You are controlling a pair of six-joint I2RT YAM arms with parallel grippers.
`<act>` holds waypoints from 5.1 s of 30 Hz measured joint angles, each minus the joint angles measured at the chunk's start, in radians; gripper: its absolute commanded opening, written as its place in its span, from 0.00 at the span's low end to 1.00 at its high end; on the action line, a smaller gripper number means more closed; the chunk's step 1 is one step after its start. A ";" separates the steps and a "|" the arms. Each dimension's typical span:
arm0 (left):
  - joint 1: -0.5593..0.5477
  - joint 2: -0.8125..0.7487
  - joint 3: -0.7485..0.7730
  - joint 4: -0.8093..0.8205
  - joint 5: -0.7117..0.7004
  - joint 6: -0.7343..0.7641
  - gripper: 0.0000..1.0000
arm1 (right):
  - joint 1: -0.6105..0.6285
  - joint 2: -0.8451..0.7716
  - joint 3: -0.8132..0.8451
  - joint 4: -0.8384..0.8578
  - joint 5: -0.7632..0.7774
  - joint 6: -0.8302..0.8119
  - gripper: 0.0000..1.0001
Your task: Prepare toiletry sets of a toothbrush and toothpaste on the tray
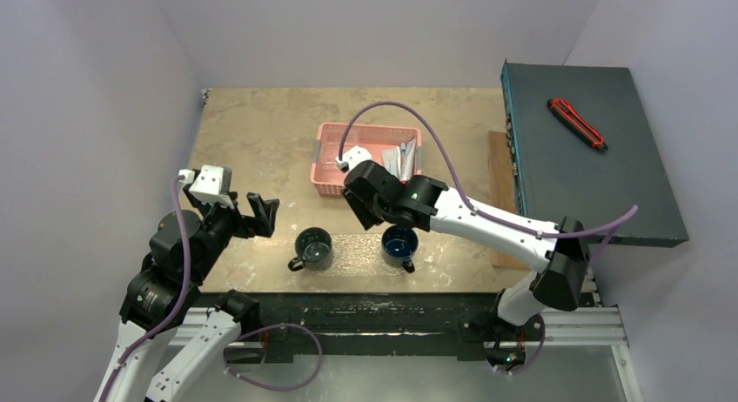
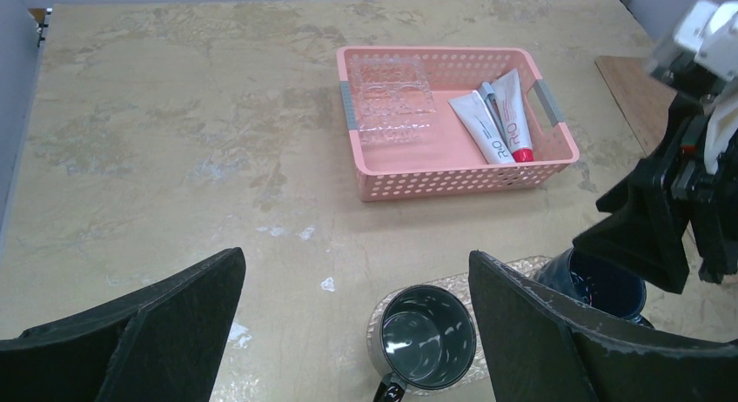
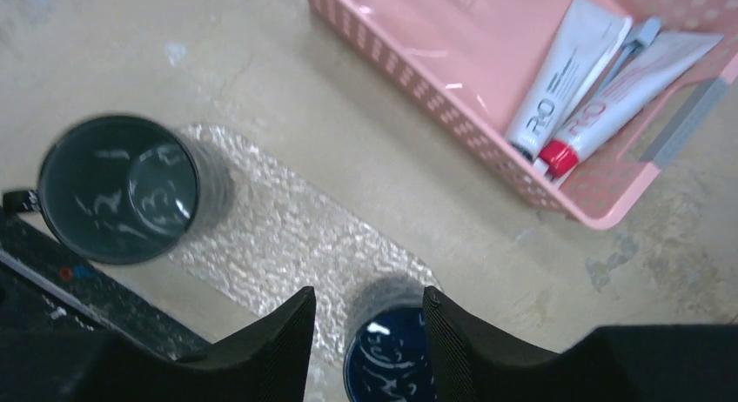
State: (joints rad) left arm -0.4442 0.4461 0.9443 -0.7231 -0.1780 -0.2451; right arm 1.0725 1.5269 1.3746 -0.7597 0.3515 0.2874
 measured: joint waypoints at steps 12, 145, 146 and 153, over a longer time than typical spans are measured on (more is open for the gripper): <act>0.000 0.000 0.000 0.000 0.001 0.000 1.00 | -0.054 0.259 0.344 0.020 0.089 0.028 0.55; 0.000 0.010 0.000 0.002 0.032 -0.005 1.00 | -0.140 0.208 0.241 0.173 0.312 0.368 0.00; 0.000 0.010 0.000 0.002 0.032 -0.005 1.00 | -0.130 0.196 0.228 0.169 0.312 0.376 0.00; 0.000 0.010 0.000 0.002 0.032 -0.005 1.00 | -0.073 0.138 0.140 0.126 0.287 0.453 0.00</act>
State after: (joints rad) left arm -0.4438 0.4564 0.9443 -0.7216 -0.1463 -0.2504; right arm 0.9993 1.6646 1.5143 -0.6334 0.6384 0.7406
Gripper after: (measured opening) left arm 0.998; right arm 0.038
